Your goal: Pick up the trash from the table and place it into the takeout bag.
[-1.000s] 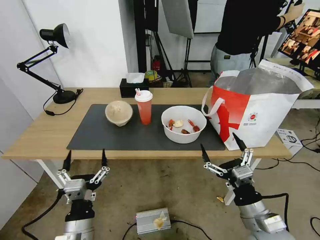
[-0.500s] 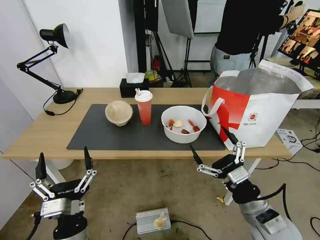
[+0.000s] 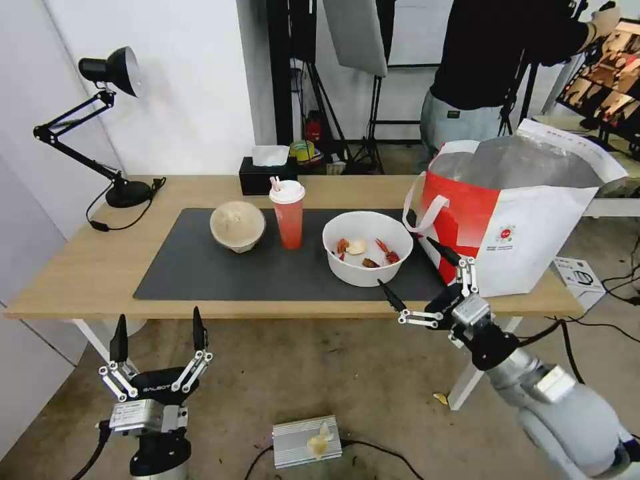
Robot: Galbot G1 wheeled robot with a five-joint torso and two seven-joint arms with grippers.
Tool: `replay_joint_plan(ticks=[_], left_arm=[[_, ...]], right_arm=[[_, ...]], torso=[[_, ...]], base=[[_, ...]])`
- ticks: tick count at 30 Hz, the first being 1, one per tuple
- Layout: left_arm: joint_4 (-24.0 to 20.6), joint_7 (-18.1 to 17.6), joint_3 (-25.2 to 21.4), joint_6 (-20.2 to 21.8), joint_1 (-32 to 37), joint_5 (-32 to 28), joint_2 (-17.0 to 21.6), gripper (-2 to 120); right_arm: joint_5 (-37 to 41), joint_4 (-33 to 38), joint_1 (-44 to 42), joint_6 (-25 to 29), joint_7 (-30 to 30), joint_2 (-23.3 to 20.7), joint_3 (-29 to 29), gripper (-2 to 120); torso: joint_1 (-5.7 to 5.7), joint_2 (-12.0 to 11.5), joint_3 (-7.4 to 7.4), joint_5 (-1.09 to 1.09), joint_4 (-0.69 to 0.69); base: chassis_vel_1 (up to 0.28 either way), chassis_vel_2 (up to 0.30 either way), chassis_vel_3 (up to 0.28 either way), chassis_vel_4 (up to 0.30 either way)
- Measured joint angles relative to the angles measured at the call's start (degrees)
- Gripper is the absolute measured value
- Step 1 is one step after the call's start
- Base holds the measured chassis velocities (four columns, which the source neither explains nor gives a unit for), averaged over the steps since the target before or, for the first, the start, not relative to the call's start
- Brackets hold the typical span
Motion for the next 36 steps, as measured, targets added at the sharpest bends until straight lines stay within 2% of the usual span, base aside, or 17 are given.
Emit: replay_joint_plan(ticks=[2,6,8,11,15,25,36], left_arm=[[0.0,0.02,0.0,0.0,0.0,-0.03,0.0,100],[3.28,2.93,1.97,1.53,-0.02,-2.78,0.79,100],[3.77,3.23,2.14,1.69,-0.06,-2.95,0.79,100],[4.4,3.49,2.24,1.82,-0.12,-3.02,0.65,100],[4.53,3.75,2.34,1.82,-0.09,-2.97,0.49,100],[4.27,4.3,2.44,1.63,0.41,-2.84,-0.04,100],[4.06,4.73,2.05,1.41,0.51,-2.79,-0.05,100]], right_arm=[[0.59,-0.16,0.33,-0.55,-0.03,-0.58,0.01,100],[3.12,-1.05,3.47,-4.15,-0.44,-3.97,-0.95,100],[3.85,-1.4,4.68,-5.14,-0.73,-5.11,-1.32,100],[7.17,-3.06,8.6,-8.01,-4.28,-8.45,-2.43,100],[9.36,-4.42,12.07,-10.24,-5.94,-10.56,-4.44,100],[10.46,-8.23,20.66,-13.16,-10.35,-12.99,-10.24,100],[10.19,-12.65,30.5,-15.81,-18.63,-15.25,-14.99,100]], torso=[[0.0,0.0,0.0,0.02,-0.01],[0.0,0.0,0.0,-0.02,-0.01],[0.0,0.0,0.0,0.03,-0.01],[0.0,0.0,0.0,0.0,0.0],[0.0,0.0,0.0,0.0,0.0],[0.0,0.0,0.0,0.01,0.0],[0.0,0.0,0.0,0.0,-0.01]], base=[[0.0,0.0,0.0,0.0],[0.0,0.0,0.0,0.0],[0.0,0.0,0.0,0.0],[0.0,0.0,0.0,0.0],[0.0,0.0,0.0,0.0],[0.0,0.0,0.0,0.0],[0.0,0.0,0.0,0.0]])
